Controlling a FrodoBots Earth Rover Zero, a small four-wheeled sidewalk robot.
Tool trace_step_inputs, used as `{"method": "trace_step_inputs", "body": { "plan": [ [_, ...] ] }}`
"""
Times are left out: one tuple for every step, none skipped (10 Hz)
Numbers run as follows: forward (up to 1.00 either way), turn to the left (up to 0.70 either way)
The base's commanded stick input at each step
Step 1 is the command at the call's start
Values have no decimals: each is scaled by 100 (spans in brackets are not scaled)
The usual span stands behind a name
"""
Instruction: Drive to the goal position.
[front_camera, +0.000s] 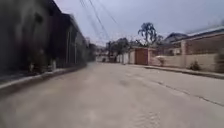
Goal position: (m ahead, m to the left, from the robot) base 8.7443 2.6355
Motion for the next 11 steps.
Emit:
{"method": "trace_step_inputs", "body": {
  "plan": [
    [100,0],
    [100,0],
    [100,0],
    [100,0],
    [100,0],
    [100,0],
    [100,0],
    [100,0],
    [100,0],
    [100,0],
    [100,0]
  ]
}}
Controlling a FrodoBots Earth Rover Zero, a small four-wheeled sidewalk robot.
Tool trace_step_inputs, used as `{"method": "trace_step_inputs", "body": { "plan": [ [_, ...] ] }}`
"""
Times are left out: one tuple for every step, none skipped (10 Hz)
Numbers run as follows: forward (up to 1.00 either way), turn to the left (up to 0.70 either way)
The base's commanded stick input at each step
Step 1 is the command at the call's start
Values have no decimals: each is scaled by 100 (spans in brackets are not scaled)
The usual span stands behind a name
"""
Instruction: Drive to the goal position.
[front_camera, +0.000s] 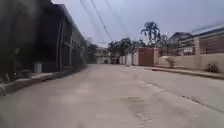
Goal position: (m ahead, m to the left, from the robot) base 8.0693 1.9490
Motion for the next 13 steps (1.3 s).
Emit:
{"method": "trace_step_inputs", "body": {
  "plan": [
    [100,0],
    [100,0],
    [100,0],
    [100,0],
    [100,0],
    [100,0],
    [100,0],
    [100,0],
    [100,0],
    [100,0],
    [100,0],
    [100,0],
    [100,0]
  ]
}}
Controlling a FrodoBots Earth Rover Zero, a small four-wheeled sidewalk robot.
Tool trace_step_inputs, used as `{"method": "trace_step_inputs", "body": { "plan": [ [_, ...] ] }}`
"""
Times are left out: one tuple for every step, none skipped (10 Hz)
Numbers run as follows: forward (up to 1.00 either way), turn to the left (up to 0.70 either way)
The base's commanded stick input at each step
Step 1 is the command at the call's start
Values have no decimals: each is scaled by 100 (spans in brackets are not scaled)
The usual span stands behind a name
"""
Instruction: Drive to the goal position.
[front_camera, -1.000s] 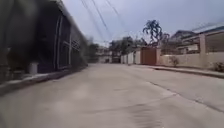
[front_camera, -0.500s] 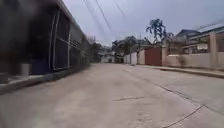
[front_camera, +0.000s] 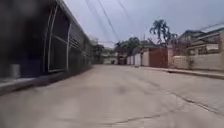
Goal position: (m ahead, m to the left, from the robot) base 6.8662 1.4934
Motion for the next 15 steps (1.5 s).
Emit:
{"method": "trace_step_inputs", "body": {
  "plan": [
    [97,0],
    [89,0],
    [86,0],
    [93,0],
    [99,0],
    [100,0],
    [100,-4],
    [100,-22],
    [100,-40],
    [100,-22],
    [100,0],
    [100,0],
    [100,0],
    [100,0],
    [100,0]
  ]
}}
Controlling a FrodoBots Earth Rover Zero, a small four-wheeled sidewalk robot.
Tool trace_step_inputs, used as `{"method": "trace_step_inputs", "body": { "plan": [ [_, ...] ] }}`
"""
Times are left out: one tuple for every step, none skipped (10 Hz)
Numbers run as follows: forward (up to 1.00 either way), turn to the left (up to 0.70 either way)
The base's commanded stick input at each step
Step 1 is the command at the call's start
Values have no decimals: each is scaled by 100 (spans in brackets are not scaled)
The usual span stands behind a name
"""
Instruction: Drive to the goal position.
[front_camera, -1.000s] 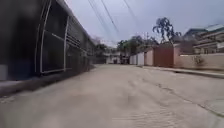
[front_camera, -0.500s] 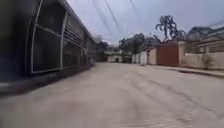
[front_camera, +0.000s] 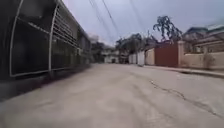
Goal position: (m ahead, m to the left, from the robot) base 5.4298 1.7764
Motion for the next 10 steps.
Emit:
{"method": "trace_step_inputs", "body": {
  "plan": [
    [100,0],
    [100,0],
    [100,0],
    [100,0],
    [100,0],
    [100,0],
    [100,0],
    [100,0],
    [100,0],
    [100,-3]
  ]
}}
